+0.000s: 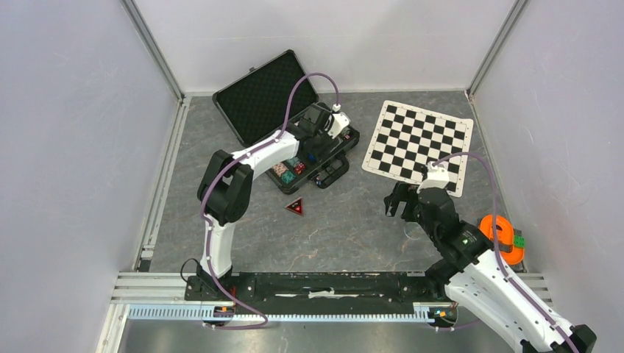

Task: Pack up texas hold em set

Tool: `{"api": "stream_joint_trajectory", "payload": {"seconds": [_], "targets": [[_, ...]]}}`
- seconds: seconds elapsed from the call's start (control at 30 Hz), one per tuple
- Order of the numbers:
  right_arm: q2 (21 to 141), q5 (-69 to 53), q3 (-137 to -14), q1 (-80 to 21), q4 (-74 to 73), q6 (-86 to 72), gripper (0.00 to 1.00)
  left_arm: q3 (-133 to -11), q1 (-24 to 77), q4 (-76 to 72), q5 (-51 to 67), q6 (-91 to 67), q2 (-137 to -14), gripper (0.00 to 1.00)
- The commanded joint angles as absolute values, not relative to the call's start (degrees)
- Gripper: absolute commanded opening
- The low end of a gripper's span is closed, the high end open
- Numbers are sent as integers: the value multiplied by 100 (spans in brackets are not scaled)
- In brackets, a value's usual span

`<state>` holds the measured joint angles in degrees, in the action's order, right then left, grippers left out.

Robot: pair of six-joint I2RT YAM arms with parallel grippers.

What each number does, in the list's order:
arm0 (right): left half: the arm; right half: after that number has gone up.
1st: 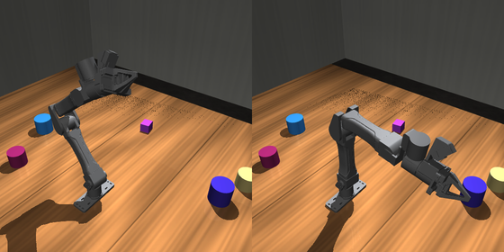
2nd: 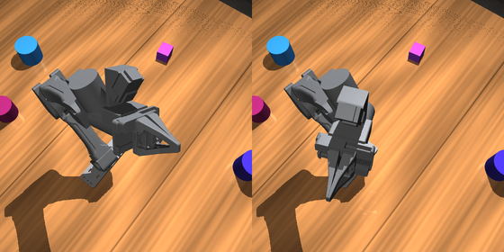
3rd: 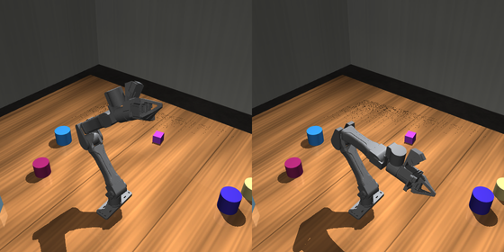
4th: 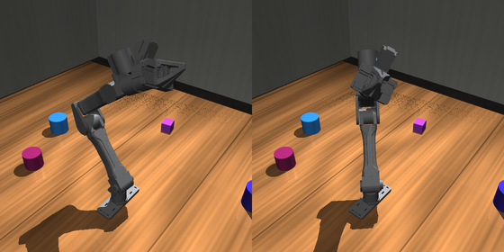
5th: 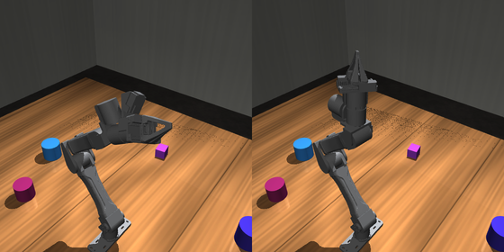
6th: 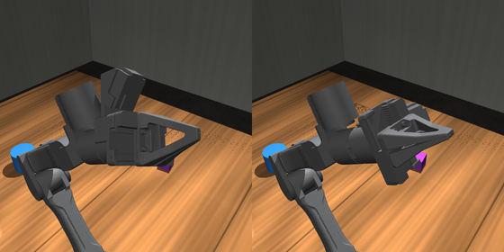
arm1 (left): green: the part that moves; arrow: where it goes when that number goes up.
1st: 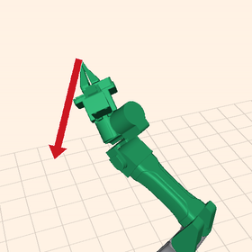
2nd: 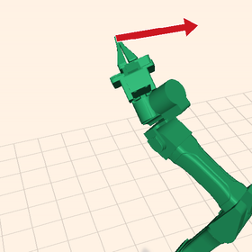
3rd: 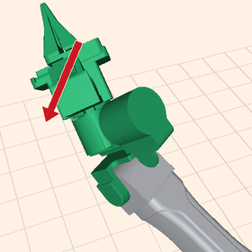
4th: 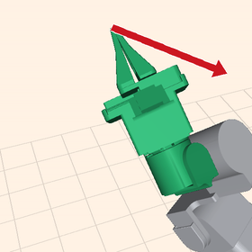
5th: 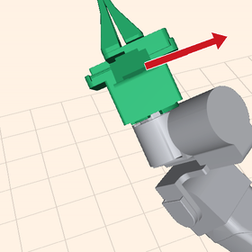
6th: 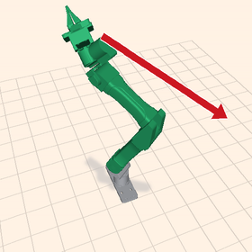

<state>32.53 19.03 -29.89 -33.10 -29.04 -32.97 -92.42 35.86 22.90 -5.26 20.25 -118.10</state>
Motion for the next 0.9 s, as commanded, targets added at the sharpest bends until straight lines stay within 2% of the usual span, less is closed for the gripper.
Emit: {"api": "stream_joint_trajectory", "payload": {"seconds": [0.0,0.27,0.53,0.8,0.87], "targets": [[3373,1665,-3238,-3305,-2655,-3392,99,-9478,3500,3234,-259,2223,-11730,58],[3385,1548,-3340,-3308,-2676,-3443,98,-10267,3437,4621,505,2298,-12046,58],[3280,1536,-3332,-3306,-2756,-3480,99,-10452,3332,4709,360,2157,-12182,60],[3178,1534,-3297,-3311,-2803,-3494,99,-10507,3289,4450,-436,1742,-12233,76],[3156,1545,-3271,-3305,-2809,-3495,99,-10495,3289,4394,-457,1615,-12145,84]]}}
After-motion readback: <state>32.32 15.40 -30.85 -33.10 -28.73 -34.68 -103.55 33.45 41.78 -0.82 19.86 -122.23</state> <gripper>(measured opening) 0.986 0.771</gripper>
